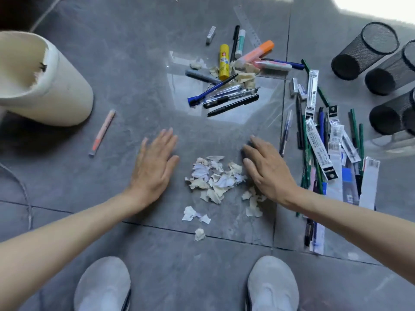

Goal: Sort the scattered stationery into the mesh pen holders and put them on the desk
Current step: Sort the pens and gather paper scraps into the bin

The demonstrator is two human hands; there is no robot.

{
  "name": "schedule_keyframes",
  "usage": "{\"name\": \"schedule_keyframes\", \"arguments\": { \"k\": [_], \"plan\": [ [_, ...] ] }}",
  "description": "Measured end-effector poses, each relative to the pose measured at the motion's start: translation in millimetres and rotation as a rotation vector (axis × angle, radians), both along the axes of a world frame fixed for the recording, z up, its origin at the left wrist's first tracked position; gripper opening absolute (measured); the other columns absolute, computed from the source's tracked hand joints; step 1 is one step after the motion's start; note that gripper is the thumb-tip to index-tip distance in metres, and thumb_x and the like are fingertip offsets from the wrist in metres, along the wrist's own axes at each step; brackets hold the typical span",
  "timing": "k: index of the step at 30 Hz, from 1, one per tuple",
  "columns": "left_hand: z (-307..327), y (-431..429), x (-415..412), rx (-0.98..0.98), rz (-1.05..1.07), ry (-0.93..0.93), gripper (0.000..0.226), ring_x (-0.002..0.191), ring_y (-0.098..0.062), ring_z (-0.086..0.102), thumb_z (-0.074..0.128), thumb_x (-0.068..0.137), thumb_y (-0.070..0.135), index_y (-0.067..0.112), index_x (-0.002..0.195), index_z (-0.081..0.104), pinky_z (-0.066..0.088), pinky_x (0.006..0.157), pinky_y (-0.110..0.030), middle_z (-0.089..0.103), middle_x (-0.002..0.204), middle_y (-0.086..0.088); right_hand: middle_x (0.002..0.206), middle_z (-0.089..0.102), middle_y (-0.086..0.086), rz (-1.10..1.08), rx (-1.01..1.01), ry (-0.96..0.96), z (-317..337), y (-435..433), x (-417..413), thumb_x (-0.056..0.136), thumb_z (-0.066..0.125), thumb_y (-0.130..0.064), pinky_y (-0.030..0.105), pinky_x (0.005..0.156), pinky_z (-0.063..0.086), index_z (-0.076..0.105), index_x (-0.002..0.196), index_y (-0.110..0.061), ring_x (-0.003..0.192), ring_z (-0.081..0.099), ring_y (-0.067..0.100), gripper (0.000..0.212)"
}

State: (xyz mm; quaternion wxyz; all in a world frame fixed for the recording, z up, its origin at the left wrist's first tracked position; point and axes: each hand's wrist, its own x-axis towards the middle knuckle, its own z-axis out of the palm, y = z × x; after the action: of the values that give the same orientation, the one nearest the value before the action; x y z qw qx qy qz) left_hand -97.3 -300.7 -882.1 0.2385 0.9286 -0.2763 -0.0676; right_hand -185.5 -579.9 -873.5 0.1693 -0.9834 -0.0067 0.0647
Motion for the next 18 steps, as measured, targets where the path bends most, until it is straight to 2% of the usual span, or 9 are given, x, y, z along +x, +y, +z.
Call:
{"name": "schedule_keyframes", "arguments": {
  "k": [2, 3, 4, 7, 10, 12, 14, 16, 18],
  "plan": [
    [-5.5, 2.0, -16.5, 0.0, 0.407, 0.126, 0.054, 0.145, -0.013, 0.012, 0.024, 0.098, 0.036, 0.013, 0.147, 0.026, -0.006, 0.115, -0.03, 0.019, 0.156, 0.0, 0.157, 0.018, 0.006, 0.046, 0.131, 0.14, -0.4, 17.2, -2.8, 0.092, 0.014, -0.056, 0.026, 0.117, 0.002, 0.029, 0.147, -0.011, 0.145, 0.012, 0.016, 0.073],
    [-6.6, -4.7, -26.6, -0.018, 0.5, 0.2, 0.055, 0.145, -0.011, 0.009, 0.024, 0.098, 0.035, 0.012, 0.148, 0.023, -0.006, 0.116, -0.029, 0.017, 0.157, 0.0, 0.158, 0.008, 0.001, 0.078, 0.19, 0.2, -0.2, 25.6, -4.5, 0.089, 0.007, -0.064, 0.022, 0.116, -0.005, 0.019, 0.15, -0.014, 0.144, 0.0, 0.008, 0.08],
    [-7.0, -16.1, -37.0, -0.058, 0.494, 0.256, 0.057, 0.145, -0.009, 0.008, 0.022, 0.096, 0.036, 0.012, 0.148, 0.022, -0.007, 0.115, -0.026, 0.016, 0.157, 0.001, 0.158, 0.004, -0.002, 0.114, 0.242, 0.242, 0.5, 34.5, -6.6, 0.086, 0.003, -0.069, 0.02, 0.116, -0.007, 0.014, 0.151, -0.017, 0.142, -0.005, 0.003, 0.084],
    [-7.2, -57.4, -68.4, -0.208, 0.155, 0.384, 0.065, 0.139, 0.003, 0.007, 0.017, 0.092, 0.047, 0.013, 0.148, 0.02, -0.006, 0.112, -0.014, 0.018, 0.156, 0.001, 0.157, 0.011, -0.003, 0.159, 0.419, 0.284, 2.1, 54.8, -16.6, 0.091, 0.009, -0.065, 0.018, 0.117, 0.0, 0.016, 0.15, -0.015, 0.143, 0.0, 0.002, 0.078],
    [-6.1, -66.6, -79.8, -0.276, -0.015, 0.423, 0.065, 0.14, 0.003, 0.006, 0.023, 0.092, 0.048, 0.015, 0.148, 0.015, -0.001, 0.113, -0.012, 0.016, 0.156, 0.0, 0.158, 0.013, -0.001, 0.15, 0.465, 0.198, 5.4, 46.7, -30.0, 0.095, 0.021, -0.058, 0.023, 0.119, 0.007, 0.019, 0.149, -0.014, 0.145, 0.005, 0.005, 0.07],
    [-4.5, -47.9, -79.9, -0.237, -0.174, 0.311, 0.072, 0.143, -0.002, 0.002, 0.03, 0.092, 0.057, 0.019, 0.149, 0.004, -0.004, 0.115, -0.019, 0.008, 0.156, 0.004, 0.159, 0.008, 0.002, 0.228, 0.368, 0.13, 7.3, 24.7, -38.1, 0.095, 0.032, -0.053, 0.03, 0.12, 0.008, 0.017, 0.15, -0.012, 0.146, 0.005, 0.01, 0.071],
    [-7.2, -21.0, -79.3, -0.069, -0.46, 0.166, 0.091, 0.145, -0.01, -0.004, 0.031, 0.085, 0.072, 0.02, 0.15, -0.005, -0.009, 0.117, -0.027, -0.001, 0.157, 0.004, 0.159, 0.0, 0.008, 0.4, 0.188, 0.116, 5.1, -2.3, -45.8, 0.091, 0.036, -0.059, 0.037, 0.12, 0.006, 0.009, 0.151, -0.008, 0.147, 0.001, 0.016, 0.084],
    [-9.9, -0.4, -79.4, 0.127, -0.687, 0.013, 0.108, 0.146, -0.016, -0.006, 0.033, 0.075, 0.082, 0.014, 0.15, -0.005, -0.01, 0.117, -0.034, -0.005, 0.158, -0.001, 0.158, -0.007, 0.013, 0.534, -0.007, 0.156, -1.3, -24.6, -50.9, 0.086, 0.036, -0.069, 0.038, 0.12, 0.002, 0.002, 0.151, -0.005, 0.147, -0.004, 0.021, 0.097],
    [-14.3, 5.6, -78.3, 0.233, -0.758, -0.065, 0.114, 0.146, -0.018, -0.005, 0.033, 0.072, 0.085, 0.01, 0.15, -0.003, -0.007, 0.117, -0.038, -0.002, 0.158, -0.005, 0.157, -0.01, 0.017, 0.567, -0.141, 0.205, -6.6, -34.8, -52.1, 0.082, 0.033, -0.076, 0.038, 0.119, -0.001, -0.003, 0.15, -0.004, 0.147, -0.007, 0.024, 0.106]
  ]
}}
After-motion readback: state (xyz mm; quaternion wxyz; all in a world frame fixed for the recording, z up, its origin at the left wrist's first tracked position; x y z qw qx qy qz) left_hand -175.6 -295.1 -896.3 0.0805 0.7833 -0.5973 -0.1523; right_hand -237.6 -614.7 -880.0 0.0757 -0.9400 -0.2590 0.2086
